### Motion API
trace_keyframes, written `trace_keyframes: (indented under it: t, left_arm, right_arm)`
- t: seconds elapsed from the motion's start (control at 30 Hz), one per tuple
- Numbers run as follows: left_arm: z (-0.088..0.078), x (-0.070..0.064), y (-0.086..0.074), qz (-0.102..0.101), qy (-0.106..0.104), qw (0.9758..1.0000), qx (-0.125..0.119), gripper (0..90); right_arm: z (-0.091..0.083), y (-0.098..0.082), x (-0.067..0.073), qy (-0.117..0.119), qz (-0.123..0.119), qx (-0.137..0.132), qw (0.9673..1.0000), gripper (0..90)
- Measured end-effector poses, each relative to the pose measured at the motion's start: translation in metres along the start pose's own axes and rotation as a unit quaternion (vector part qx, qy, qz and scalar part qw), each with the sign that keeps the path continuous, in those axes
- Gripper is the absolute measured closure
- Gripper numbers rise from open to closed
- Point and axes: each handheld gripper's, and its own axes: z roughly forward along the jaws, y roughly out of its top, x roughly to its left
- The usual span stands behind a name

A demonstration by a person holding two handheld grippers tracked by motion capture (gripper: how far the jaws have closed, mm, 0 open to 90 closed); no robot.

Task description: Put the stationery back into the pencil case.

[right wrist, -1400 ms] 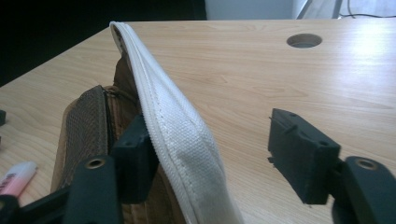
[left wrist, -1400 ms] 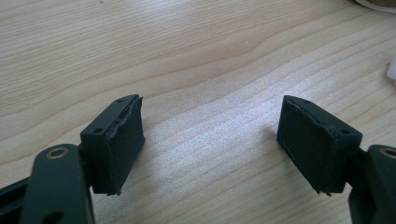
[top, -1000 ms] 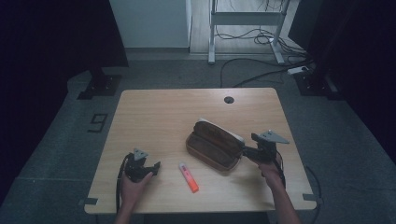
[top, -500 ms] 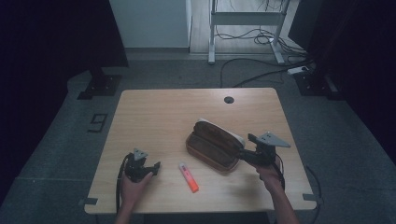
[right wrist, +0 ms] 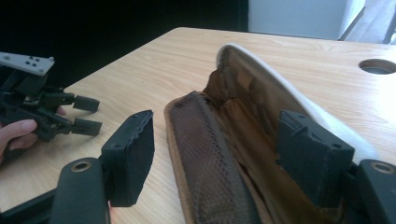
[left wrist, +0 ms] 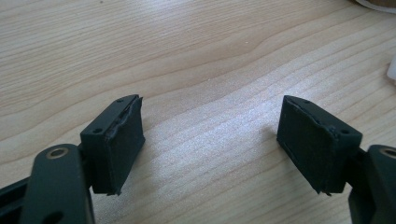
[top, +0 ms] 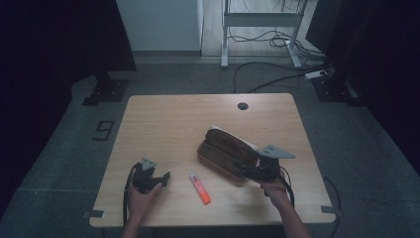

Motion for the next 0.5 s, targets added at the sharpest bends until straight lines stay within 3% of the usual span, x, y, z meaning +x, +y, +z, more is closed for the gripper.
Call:
trace_keyframes:
  t: [0.5]
  left_arm:
    - [0.0,0.0,0.0,0.0,0.0,1.0,0.0,22.6]
  right_arm:
    - [0.021,-0.012,0.022,0.038,-0.027,0.032,0.9984,36.1]
